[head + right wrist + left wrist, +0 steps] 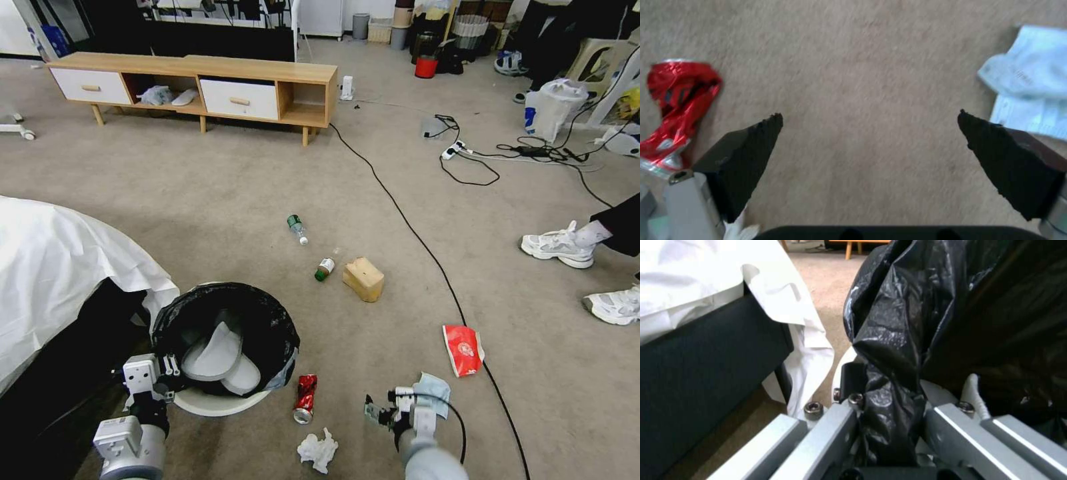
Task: Pick up the trash bin and place the garbage on the floor into it.
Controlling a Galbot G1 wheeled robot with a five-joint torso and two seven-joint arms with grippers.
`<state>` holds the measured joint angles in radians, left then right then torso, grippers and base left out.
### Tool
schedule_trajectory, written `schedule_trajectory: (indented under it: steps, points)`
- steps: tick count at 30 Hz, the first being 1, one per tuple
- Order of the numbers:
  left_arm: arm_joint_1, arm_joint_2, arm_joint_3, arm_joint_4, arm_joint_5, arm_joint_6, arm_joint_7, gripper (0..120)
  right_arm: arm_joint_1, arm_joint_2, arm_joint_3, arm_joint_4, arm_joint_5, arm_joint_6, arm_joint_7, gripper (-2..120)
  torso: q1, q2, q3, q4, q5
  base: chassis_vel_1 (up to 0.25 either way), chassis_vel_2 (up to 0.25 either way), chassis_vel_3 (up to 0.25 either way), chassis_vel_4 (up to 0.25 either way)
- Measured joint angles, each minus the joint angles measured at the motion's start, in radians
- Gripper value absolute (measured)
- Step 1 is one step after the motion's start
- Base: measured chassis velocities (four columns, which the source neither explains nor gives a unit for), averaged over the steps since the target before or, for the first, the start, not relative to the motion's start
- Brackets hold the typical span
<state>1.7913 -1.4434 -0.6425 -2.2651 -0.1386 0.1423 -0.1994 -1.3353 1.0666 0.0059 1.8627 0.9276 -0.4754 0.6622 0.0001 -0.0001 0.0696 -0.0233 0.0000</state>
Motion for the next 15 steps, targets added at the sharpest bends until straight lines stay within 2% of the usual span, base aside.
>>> schedule_trajectory:
  steps: [1, 3, 4, 5, 6, 11, 15]
  points:
    - [0.0, 0.0, 0.0, 0.0, 0.0, 0.0, 0.0, 1, 0.0, 0.0, 0.0, 0.0, 0.0, 0.0, 0.0, 100, 0.0, 0.0, 0.0, 0.0, 0.0, 0.0, 0.0, 0.0, 0.0]
    - [-0.009, -0.002, 0.001, 0.014, 0.0, -0.001, 0.0, 1, 0.077, -0.028, -0.06, 0.021, 0.207, -0.031, 0.122, 100, 0.0, 0.0, 0.0, -0.0004, 0.0, 0.0, 0.0, 0.0, 0.0]
    - [-0.009, -0.002, 0.001, 0.014, 0.0, -0.001, 0.0, 1, 0.077, -0.028, -0.06, 0.021, 0.207, -0.031, 0.122, 100, 0.0, 0.0, 0.0, -0.0004, 0.0, 0.0, 0.0, 0.0, 0.0]
    - [-0.014, -0.003, 0.0, 0.02, 0.0, -0.001, 0.0, 1, 0.12, -0.026, -0.089, 0.034, 0.316, -0.044, 0.187, 100, 0.0, 0.0, 0.0, -0.0002, 0.0, 0.0, 0.0, 0.0, 0.0]
    - [-0.019, -0.003, 0.0, 0.024, -0.002, -0.001, 0.0, 1, 0.146, -0.023, -0.105, 0.041, 0.374, -0.05, 0.22, 100, 0.0, 0.0, 0.0, 0.0, 0.0, 0.0, 0.0, 0.0, 0.0]
    - [-0.032, -0.005, -0.009, 0.039, -0.014, -0.001, 0.0, 1, 0.221, -0.006, -0.159, 0.059, 0.491, -0.052, 0.289, 100, 0.0, 0.0, 0.0, -0.0001, -0.0001, 0.0, 0.0, 0.0, 0.0]
    - [-0.039, -0.002, -0.019, 0.049, -0.034, -0.001, -0.001, 1, 0.283, 0.041, -0.208, 0.079, 0.615, -0.052, 0.369, 100, 0.0, 0.0, 0.0, -0.0001, -0.0001, 0.0, 0.0, 0.0, 0.0]
